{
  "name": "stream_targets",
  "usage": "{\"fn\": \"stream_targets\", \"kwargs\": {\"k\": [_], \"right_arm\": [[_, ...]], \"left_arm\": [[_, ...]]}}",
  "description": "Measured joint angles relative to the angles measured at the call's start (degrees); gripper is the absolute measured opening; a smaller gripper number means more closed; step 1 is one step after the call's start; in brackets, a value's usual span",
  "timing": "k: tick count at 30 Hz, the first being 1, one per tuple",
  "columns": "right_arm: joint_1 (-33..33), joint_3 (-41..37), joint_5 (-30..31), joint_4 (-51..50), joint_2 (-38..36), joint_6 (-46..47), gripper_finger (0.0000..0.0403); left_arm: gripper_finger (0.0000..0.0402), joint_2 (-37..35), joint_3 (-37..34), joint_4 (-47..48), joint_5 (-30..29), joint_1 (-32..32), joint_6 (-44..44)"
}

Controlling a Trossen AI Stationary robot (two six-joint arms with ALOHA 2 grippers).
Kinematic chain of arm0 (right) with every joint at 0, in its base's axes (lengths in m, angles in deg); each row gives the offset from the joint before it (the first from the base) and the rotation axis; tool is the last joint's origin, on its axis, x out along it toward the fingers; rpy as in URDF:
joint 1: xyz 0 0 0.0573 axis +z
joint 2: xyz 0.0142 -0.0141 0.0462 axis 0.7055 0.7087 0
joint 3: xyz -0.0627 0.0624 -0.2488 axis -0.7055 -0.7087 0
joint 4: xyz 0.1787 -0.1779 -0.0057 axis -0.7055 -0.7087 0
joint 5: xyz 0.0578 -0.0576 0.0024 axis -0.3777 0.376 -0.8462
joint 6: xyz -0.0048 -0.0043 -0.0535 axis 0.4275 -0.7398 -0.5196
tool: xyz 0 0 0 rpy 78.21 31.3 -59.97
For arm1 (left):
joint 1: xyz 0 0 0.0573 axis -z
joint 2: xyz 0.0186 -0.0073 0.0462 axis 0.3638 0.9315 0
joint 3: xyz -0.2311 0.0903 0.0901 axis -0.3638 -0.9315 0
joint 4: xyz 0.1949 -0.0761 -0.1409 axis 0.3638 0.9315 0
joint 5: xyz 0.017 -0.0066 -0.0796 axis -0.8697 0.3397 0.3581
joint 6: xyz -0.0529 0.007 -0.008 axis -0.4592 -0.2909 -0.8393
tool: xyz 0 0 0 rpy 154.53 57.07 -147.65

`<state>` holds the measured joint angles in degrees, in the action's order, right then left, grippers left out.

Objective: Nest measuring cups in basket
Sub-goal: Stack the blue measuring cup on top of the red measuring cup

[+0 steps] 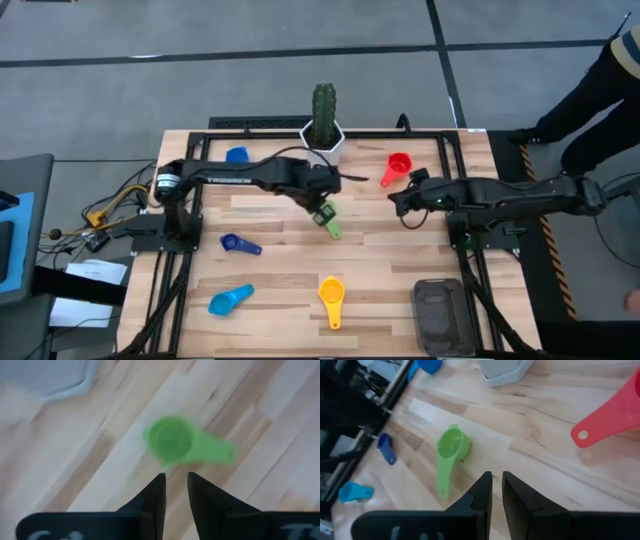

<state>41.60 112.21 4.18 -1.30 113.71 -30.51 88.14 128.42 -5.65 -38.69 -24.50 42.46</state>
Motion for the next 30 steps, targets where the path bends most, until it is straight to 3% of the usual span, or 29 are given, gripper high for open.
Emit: {"fn": "stream_targets", "kwargs": {"k": [4,7,17,22,27,30], "right_arm": [[0.86,0.00,1.37,-1.78,-3.34,0.41,0.0068],[1.80,0.00,3.50,-3.21,-5.13,1.53,0.0068],[1.97,0.00,3.55,-4.50,-4.73,4.27,0.0068],[-0.31,0.00,2.12,-3.84,-3.69,4.31,0.0085],[-4.34,0.02,1.51,-0.27,-3.48,4.28,0.0132],[-8.26,0.00,1.24,0.71,-3.48,4.05,0.0165]], "left_arm": [[0.0068,-2.67,-0.96,6.80,-2.25,0.46,-0.54],[0.0068,-4.33,-5.45,7.67,-2.60,0.23,-0.92],[0.0068,-15.55,-25.30,0.52,1.50,-3.37,-2.46],[0.0067,-25.73,-35.98,-4.07,1.84,-11.30,-0.25],[0.0067,-33.82,-45.52,-10.65,3.07,-24.04,3.11],[0.0069,-35.33,-47.68,-12.72,0.95,-30.93,3.38]]}}
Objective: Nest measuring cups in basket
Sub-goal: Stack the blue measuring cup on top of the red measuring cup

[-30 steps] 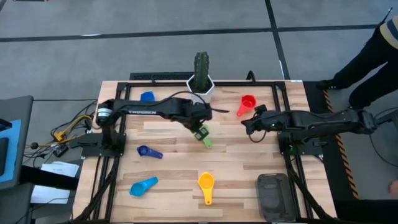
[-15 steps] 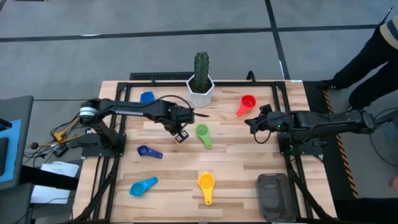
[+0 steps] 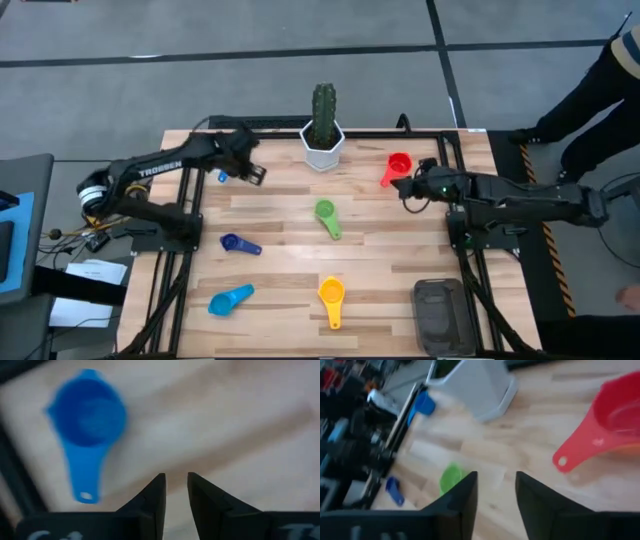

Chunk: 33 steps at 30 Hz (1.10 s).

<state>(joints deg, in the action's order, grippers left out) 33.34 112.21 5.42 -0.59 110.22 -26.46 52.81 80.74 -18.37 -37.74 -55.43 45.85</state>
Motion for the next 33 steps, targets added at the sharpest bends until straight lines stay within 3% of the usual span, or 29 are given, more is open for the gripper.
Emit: {"fn": "stream_targets", "kwargs": {"k": [4,8,14,18,25,33], "right_arm": [[-6.50,0.00,-0.66,0.38,0.00,1.53,0.0199],[-13.25,0.00,-3.20,1.24,0.00,1.29,0.0217],[-22.75,0.01,-10.96,3.89,1.82,-1.52,0.0213],[-26.76,0.02,-14.39,5.04,4.01,-1.64,0.0203],[-29.18,0.02,-19.08,8.98,7.73,-2.60,0.0188],[-29.03,0.02,-20.56,10.35,9.29,-2.64,0.0176]], "left_arm": [[0.0087,0.43,-0.18,-0.63,-0.79,-8.34,6.38],[0.0124,2.72,-0.16,-3.60,3.69,-17.85,10.47],[0.0174,9.20,-0.16,-7.01,11.45,-29.80,15.20],[0.0186,12.55,-0.16,-9.02,14.60,-32.09,17.18],[0.0168,16.63,0.20,-10.40,14.37,-31.77,17.14],[0.0084,18.15,0.60,-9.74,12.50,-31.75,15.97]]}}
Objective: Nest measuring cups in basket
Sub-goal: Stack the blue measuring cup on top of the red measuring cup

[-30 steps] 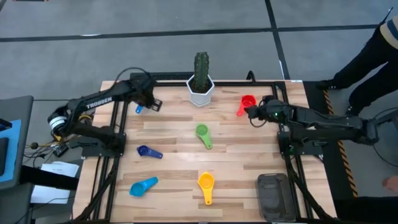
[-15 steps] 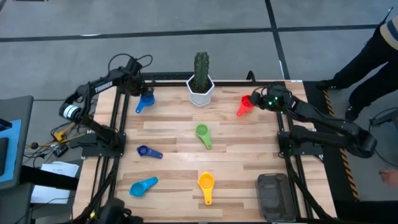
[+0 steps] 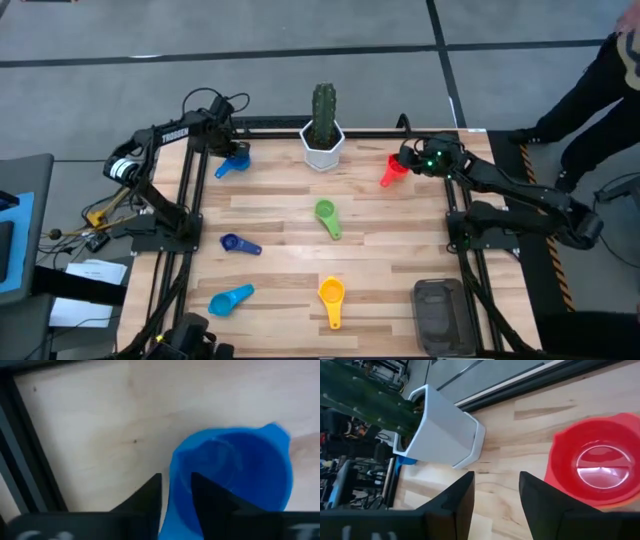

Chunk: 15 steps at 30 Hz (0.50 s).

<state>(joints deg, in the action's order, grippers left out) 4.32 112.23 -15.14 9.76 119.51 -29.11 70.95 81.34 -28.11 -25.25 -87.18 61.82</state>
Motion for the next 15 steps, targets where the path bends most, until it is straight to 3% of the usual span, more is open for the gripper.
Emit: {"fn": "stream_targets", "kwargs": {"k": [5,15], "right_arm": [[0.02,0.00,-1.05,0.16,-0.03,-0.13,0.0169],[3.28,0.00,-2.52,0.68,-0.04,-0.13,0.0153]], "left_arm": [[0.0014,0.01,0.00,0.46,0.00,0.26,0.22],[0.0004,-4.69,0.04,4.90,0.03,4.27,-2.99]]}}
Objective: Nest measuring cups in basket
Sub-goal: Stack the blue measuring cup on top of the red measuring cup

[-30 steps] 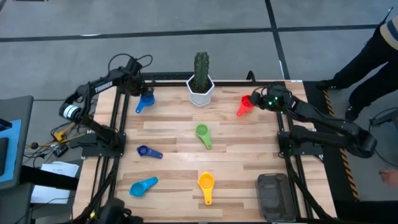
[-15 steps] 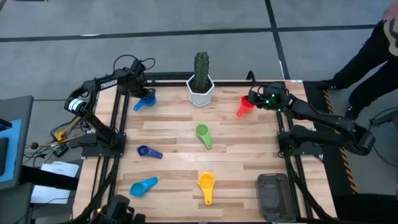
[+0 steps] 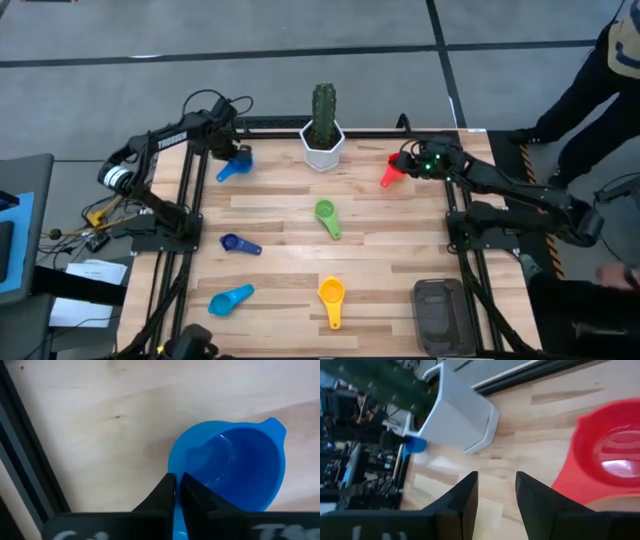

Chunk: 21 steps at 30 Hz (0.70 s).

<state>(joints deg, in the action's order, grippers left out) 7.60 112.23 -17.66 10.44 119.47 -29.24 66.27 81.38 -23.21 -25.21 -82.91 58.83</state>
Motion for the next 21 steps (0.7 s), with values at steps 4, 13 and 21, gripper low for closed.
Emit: {"fn": "stream_targets", "kwargs": {"k": [4,13,21], "right_arm": [[2.71,0.00,0.11,0.05,-0.02,0.00,0.0147],[10.08,0.00,0.85,0.88,-0.05,-0.51,0.0133],[16.93,-0.02,1.66,2.20,-0.42,-1.69,0.0127]], "left_arm": [[0.0003,-5.78,0.00,0.05,-0.12,3.69,-4.68],[0.0001,-15.44,0.00,0.05,-8.79,22.70,-18.71],[0.0001,-15.19,-0.02,-4.37,-16.92,42.64,-37.59]]}}
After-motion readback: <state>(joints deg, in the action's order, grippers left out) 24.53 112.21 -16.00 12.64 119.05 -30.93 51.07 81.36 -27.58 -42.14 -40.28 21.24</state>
